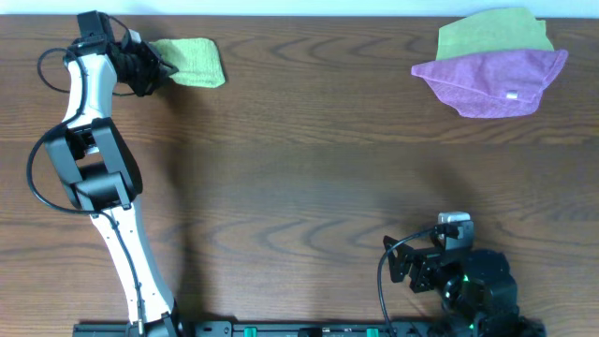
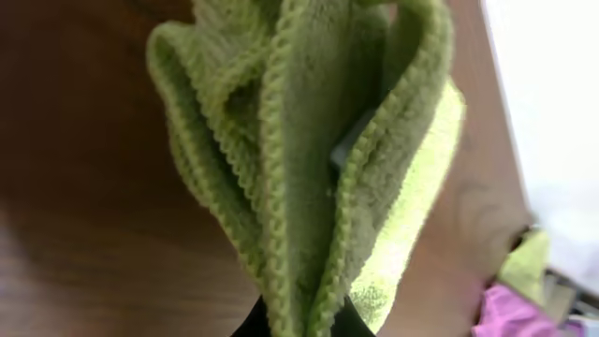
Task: Fold the cloth
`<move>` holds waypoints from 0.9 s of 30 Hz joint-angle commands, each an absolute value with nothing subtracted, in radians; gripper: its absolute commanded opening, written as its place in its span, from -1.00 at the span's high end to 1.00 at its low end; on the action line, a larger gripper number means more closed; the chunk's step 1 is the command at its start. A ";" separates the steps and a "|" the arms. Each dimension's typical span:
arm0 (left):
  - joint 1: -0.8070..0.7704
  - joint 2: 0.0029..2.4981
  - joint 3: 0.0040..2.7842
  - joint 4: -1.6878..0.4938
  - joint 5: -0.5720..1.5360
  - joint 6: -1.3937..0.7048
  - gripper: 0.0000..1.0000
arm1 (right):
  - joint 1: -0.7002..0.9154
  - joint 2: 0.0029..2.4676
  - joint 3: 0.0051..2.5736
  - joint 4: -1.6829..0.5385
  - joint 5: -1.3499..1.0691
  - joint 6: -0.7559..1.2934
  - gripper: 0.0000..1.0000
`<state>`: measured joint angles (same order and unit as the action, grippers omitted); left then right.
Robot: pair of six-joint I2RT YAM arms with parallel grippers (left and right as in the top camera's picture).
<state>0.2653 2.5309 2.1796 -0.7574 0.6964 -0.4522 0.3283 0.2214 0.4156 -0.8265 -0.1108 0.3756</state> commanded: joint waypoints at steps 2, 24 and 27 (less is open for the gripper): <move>0.270 2.529 2.208 -0.803 0.612 -0.351 0.89 | 0.320 0.216 0.415 -0.828 -0.101 0.389 -0.98; 0.283 2.527 2.208 -0.841 0.513 -0.281 0.88 | 0.320 0.216 0.415 -0.828 -0.101 0.389 -0.98; 0.283 2.523 2.209 -0.845 0.513 -0.251 0.78 | 0.320 0.216 0.415 -0.828 -0.101 0.389 -0.99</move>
